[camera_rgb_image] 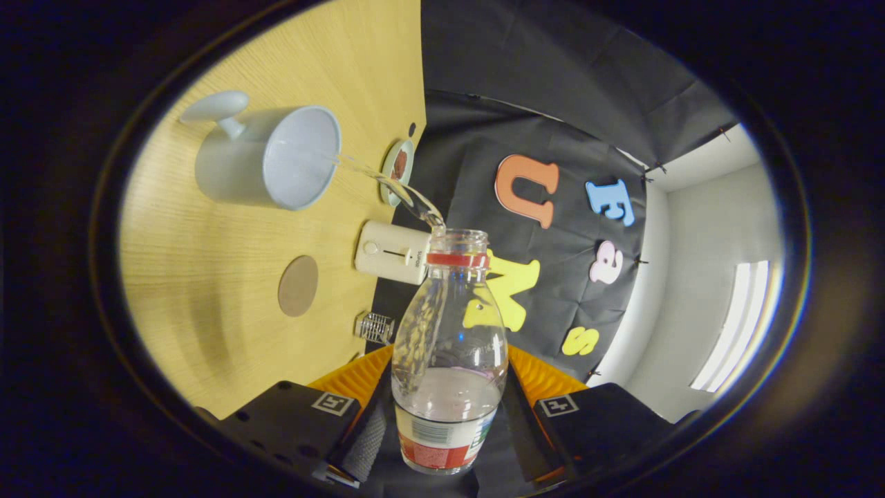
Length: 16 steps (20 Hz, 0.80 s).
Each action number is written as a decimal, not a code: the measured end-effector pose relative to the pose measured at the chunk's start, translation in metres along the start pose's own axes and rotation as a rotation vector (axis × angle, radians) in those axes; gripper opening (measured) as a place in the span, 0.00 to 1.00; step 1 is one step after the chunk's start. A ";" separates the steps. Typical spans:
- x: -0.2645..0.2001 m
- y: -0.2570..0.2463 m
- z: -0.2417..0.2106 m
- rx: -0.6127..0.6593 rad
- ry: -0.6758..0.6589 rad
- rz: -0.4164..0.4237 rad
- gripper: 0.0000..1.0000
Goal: Take the bottle from table, then pour the juice into the cup, finally place the bottle on the coaster
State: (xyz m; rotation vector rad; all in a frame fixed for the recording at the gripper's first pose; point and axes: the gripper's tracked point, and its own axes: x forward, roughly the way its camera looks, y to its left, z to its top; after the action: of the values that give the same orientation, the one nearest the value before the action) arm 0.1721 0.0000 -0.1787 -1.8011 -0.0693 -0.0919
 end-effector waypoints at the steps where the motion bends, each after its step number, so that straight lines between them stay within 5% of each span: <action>1: 0.000 0.001 -0.001 -0.003 0.001 0.002 0.82; 16: 0.000 0.000 0.003 -0.043 -0.002 -0.009 0.82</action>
State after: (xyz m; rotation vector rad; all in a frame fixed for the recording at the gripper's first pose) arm 0.1719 0.0030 -0.1796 -1.8436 -0.0772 -0.0983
